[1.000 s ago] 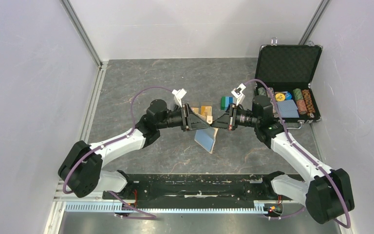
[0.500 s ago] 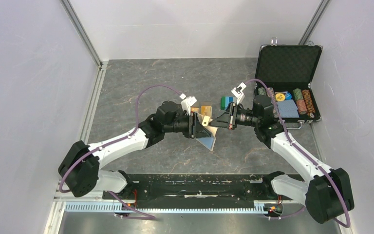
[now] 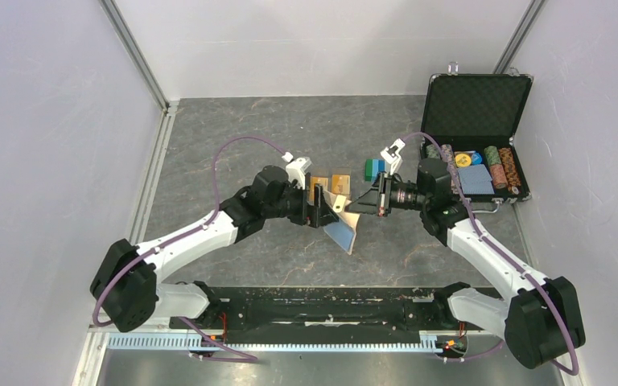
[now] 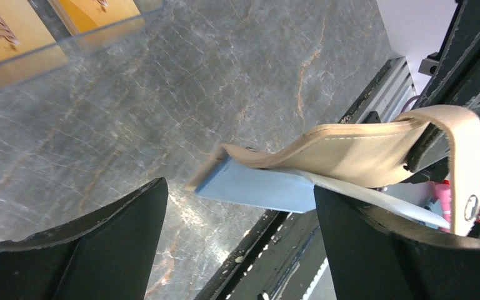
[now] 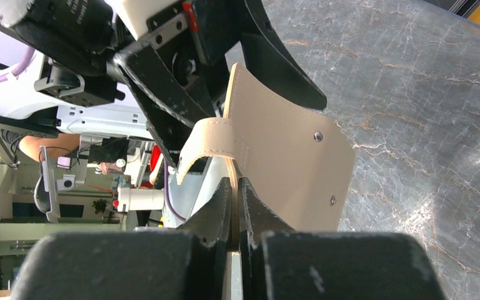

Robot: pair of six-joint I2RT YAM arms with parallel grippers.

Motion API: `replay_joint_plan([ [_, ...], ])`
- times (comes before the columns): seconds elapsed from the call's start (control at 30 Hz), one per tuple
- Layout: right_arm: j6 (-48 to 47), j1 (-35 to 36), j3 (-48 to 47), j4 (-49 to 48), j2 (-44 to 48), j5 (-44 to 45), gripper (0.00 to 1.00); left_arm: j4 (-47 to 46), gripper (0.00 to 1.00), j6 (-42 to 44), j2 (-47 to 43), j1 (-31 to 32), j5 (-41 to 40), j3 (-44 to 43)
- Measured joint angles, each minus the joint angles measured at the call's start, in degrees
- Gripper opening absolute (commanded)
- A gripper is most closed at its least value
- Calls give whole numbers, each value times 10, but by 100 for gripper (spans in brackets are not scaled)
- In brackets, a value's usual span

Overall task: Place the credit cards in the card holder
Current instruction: Turn over the card slot in the card holder.

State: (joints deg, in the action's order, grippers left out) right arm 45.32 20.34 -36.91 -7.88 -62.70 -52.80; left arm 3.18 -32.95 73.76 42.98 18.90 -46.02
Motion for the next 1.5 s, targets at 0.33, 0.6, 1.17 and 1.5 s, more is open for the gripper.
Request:
replay_joint_plan([
  [0.33,-27,0,-3,30,-15,-17,0,-17,94,44,-13,-39,85,-3],
  [0.6,-34,0,-13,44,-24,-32,0,-82,72,45,29,-40,196,-33],
  [1.17,-52,-3,-17,67,-38,-32,21,-145,2,-7,37,-46,232,-5],
  [1.5,-127,-31,-27,94,-37,-26,72,-147,2,-47,57,-43,240,2],
])
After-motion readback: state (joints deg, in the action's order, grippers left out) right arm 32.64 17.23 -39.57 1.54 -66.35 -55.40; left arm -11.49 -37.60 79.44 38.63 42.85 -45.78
